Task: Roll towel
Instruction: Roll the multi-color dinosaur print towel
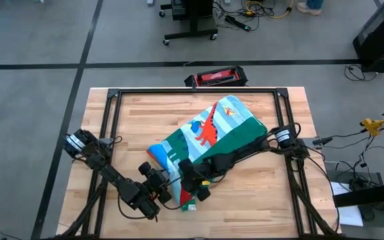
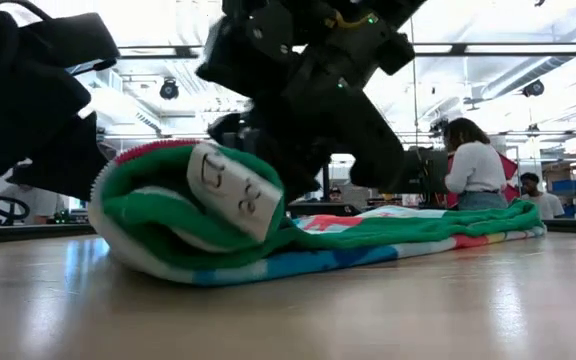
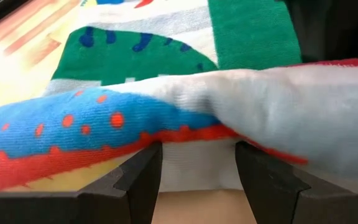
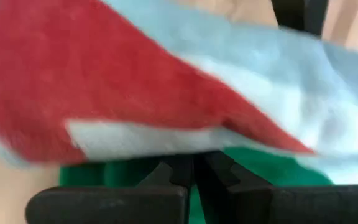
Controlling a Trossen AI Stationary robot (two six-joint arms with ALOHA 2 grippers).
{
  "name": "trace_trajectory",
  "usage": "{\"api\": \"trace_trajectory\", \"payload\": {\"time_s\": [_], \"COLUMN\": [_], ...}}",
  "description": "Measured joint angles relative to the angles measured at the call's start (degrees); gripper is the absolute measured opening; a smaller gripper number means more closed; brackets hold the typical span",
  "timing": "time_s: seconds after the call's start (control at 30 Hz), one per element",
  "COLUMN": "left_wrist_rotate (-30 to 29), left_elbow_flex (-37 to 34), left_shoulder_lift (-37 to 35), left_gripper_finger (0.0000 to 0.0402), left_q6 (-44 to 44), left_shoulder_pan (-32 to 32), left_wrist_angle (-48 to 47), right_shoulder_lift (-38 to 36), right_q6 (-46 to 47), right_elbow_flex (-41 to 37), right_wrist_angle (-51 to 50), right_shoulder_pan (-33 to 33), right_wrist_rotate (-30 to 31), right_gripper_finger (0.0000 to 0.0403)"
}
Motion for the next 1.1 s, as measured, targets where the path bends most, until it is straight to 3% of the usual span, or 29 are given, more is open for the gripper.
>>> {"api": "trace_trajectory", "payload": {"time_s": [0.27,0.43,0.83,1.1], "left_wrist_rotate": [0.02,0.02,0.02,-0.75], "left_elbow_flex": [0.00,0.00,0.02,0.02], "left_shoulder_lift": [-0.02,-0.02,-0.02,-2.16], "left_gripper_finger": [0.0190,0.0190,0.0190,0.0190], "left_q6": [0.05,0.15,3.98,8.33], "left_shoulder_pan": [0.17,0.17,0.18,0.97], "left_wrist_angle": [0.07,0.07,3.73,4.81], "right_shoulder_lift": [-5.04,-7.22,1.67,1.68], "right_q6": [0.03,0.68,0.91,-0.19], "right_elbow_flex": [0.02,-0.40,-0.76,-0.87], "right_wrist_angle": [-6.41,-5.11,4.08,6.63], "right_shoulder_pan": [0.32,2.51,1.04,0.54], "right_wrist_rotate": [0.37,-2.46,-5.83,-7.56], "right_gripper_finger": [0.0000,0.0000,0.0000,0.0000]}}
